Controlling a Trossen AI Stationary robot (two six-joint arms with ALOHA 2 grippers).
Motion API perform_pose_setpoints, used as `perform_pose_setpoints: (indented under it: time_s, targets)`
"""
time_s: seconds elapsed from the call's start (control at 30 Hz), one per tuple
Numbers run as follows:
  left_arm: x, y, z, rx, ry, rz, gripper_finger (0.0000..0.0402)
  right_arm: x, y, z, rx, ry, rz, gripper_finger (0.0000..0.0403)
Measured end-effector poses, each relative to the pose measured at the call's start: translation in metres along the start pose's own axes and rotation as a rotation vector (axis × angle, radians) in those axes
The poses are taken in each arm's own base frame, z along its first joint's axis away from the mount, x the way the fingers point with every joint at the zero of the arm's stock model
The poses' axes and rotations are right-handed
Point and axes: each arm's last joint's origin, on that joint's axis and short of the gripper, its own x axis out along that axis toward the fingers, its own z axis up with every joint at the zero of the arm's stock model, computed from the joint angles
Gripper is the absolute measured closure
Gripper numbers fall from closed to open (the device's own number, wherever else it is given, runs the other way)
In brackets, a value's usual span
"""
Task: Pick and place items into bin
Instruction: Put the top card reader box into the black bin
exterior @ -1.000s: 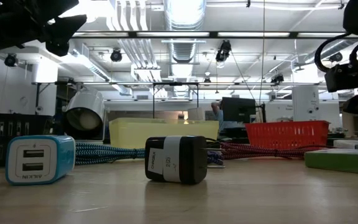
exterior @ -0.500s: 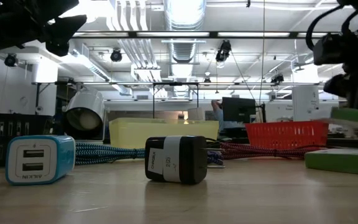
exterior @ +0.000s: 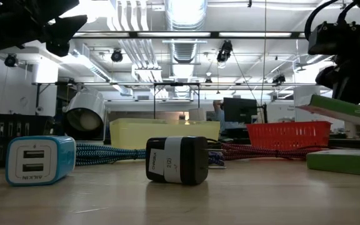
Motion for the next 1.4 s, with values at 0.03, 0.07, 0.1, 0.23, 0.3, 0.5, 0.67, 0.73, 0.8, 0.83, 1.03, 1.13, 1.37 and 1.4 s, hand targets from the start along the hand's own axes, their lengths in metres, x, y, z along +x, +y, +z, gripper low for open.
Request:
perform_pose_setpoints:
  time_s: [0.03,0.07,0.1,0.23,0.3,0.5,0.67,0.73,0.8,0.83,1.03,1.13,1.37,1.4]
  targets:
    - [0.000,0.000,0.000,0.000,0.000,0.000,0.0198,0.000,0.001,0.001,-0.006,-0.013,0.003,0.0381]
    - [0.000,0.000,0.000,0.000,0.000,0.000,0.0198,0.000,0.001,0.002,-0.013,-0.026,0.002,0.0381]
    - [0.000,0.000,0.000,0.000,0.000,0.000,0.0198,0.000,0.002,0.003,-0.023,-0.039,0.003,0.0381]
    - [0.000,0.000,0.000,0.000,0.001,0.000,0.0198,0.000,0.004,0.007,-0.047,-0.080,0.020,0.0381]
    - [0.000,0.000,0.000,0.000,0.002,0.000,0.0198,0.000,0.004,0.008,-0.054,-0.103,0.011,0.0381]
    - [0.000,0.000,0.000,0.000,0.003,0.000,0.0198,-0.001,0.005,0.013,-0.072,-0.184,-0.026,0.0381]
    - [0.000,0.000,-0.001,0.000,0.005,0.000,0.0198,-0.002,0.006,0.018,-0.071,-0.248,-0.053,0.0381]
    - [0.000,0.000,-0.001,0.001,0.008,0.000,0.0198,-0.003,0.007,0.020,-0.075,-0.284,-0.059,0.0381]
    - [0.001,0.000,-0.001,0.001,0.013,0.000,0.0198,-0.004,0.009,0.024,-0.084,-0.325,-0.058,0.0381]
    - [0.001,0.000,-0.002,0.002,0.014,0.000,0.0198,-0.004,0.010,0.026,-0.090,-0.347,-0.053,0.0381]
    - [0.001,0.000,-0.002,0.002,0.016,0.000,0.0198,-0.008,0.014,0.034,-0.143,-0.434,-0.028,0.0381]
    - [0.001,0.000,-0.002,0.002,0.018,0.000,0.0198,-0.008,0.016,0.036,-0.173,-0.471,-0.024,0.0381]
    - [0.002,0.000,-0.005,0.026,0.044,0.000,0.0198,-0.001,0.016,0.036,-0.262,-0.660,-0.067,0.0381]
    - [0.003,0.000,-0.006,0.026,0.047,0.000,0.0198,0.000,0.016,0.035,-0.268,-0.681,-0.067,0.0381]
